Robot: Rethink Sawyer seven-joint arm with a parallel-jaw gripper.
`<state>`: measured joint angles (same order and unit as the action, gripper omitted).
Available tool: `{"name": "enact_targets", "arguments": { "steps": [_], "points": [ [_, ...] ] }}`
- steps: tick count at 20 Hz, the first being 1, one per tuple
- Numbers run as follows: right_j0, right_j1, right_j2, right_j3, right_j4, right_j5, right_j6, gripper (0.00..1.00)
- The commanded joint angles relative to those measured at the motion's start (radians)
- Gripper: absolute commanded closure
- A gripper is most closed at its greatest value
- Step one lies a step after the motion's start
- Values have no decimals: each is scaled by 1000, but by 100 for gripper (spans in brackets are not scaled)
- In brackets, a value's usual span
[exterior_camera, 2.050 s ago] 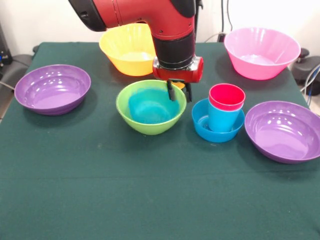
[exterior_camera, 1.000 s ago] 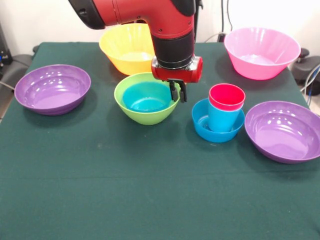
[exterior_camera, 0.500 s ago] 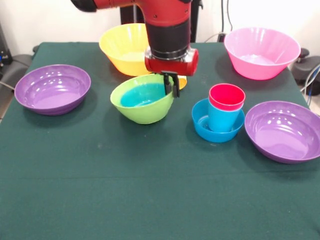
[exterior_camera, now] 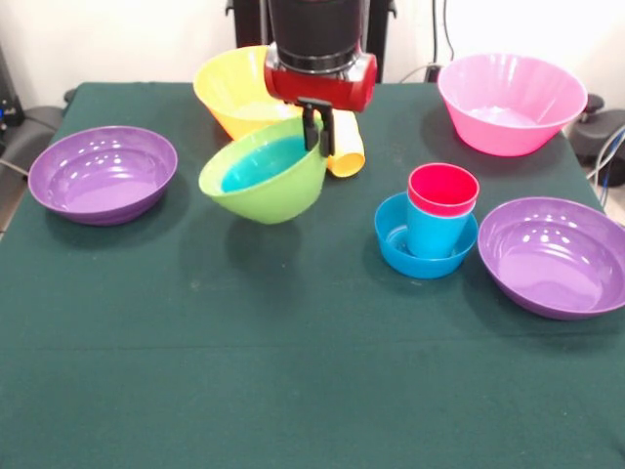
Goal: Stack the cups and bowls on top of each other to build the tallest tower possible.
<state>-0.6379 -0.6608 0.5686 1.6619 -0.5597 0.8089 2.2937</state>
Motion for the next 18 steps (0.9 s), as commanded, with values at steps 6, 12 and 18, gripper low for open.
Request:
{"name": "enact_targets", "arguments": {
  "steps": [6,12,18],
  "points": [
    [28,-149,48,65,91,216,-176,100],
    [42,-217,39,112,122,259,-155,100],
    [79,-206,20,99,112,270,-120,100]
  ]
}}
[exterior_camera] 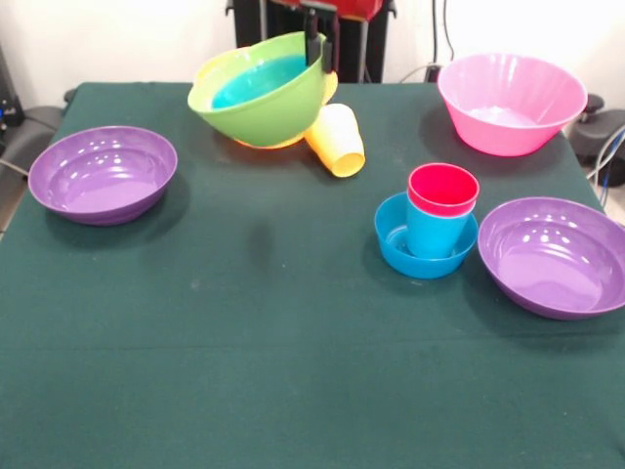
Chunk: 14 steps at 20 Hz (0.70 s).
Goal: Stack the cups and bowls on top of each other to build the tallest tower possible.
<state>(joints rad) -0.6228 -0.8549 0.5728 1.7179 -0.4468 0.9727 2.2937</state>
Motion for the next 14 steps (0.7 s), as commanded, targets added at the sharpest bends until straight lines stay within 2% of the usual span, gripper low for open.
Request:
{"name": "enact_targets", "arguments": {
  "steps": [1,6,11,14],
  "points": [
    [70,-11,13,40,0,110,-113,100],
    [132,53,-17,-106,-33,202,-79,100],
    [161,27,-42,-109,-38,219,-46,100],
    [181,50,-56,-132,-49,214,-23,100]
  ]
}}
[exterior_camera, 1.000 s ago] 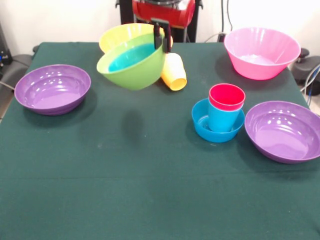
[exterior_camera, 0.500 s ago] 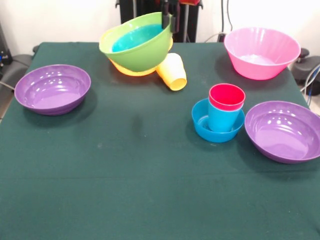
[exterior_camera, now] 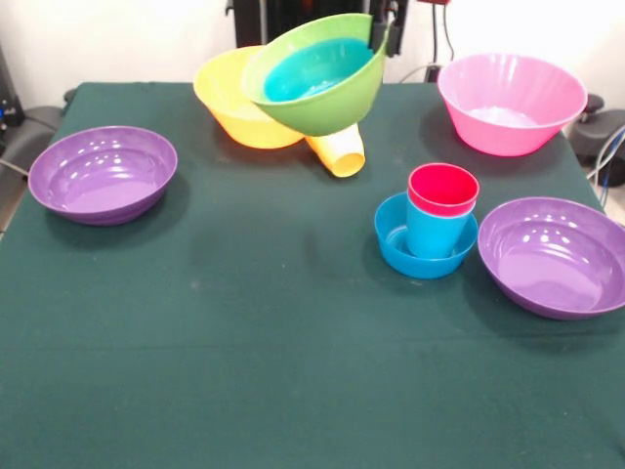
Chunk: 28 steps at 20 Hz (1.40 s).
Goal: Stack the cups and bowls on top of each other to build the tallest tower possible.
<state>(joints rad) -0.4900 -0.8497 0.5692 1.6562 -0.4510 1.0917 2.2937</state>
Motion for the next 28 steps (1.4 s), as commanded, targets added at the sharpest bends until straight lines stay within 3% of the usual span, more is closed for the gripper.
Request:
{"name": "enact_targets", "arguments": {
  "steps": [1,4,11,28],
  "points": [
    [52,47,-56,-73,-45,95,-21,100],
    [65,7,-61,-30,-27,81,-3,100],
    [89,-7,-78,-13,-22,57,24,100],
    [156,89,-144,-165,-53,100,44,100]
  ]
}}
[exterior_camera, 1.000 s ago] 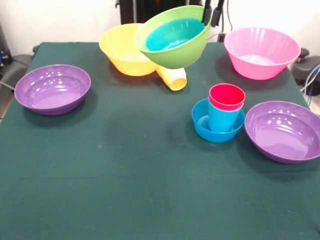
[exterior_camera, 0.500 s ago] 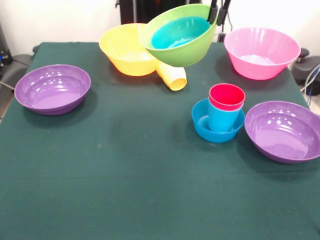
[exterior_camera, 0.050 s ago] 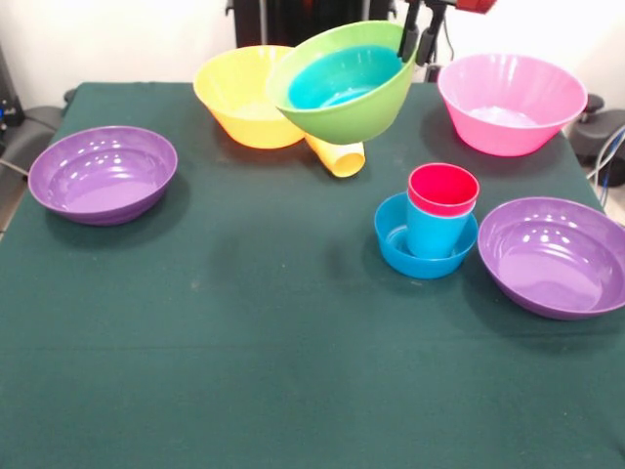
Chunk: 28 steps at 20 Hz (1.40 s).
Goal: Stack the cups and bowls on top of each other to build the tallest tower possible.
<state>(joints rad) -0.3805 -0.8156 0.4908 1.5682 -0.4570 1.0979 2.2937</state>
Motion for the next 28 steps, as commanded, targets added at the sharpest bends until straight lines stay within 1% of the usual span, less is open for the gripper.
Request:
{"name": "enact_targets", "arguments": {
  "steps": [1,7,9,16,23,25,28],
  "points": [
    [51,54,-71,-75,-46,89,49,100],
    [79,65,-101,-95,-39,71,73,100],
    [99,71,-111,-99,-33,60,91,100],
    [123,96,-144,-155,-12,91,92,100],
    [153,85,-178,-143,11,101,100,100],
    [166,78,-186,-132,20,94,113,100],
    [193,66,-203,-96,35,55,152,100]
  ]
}}
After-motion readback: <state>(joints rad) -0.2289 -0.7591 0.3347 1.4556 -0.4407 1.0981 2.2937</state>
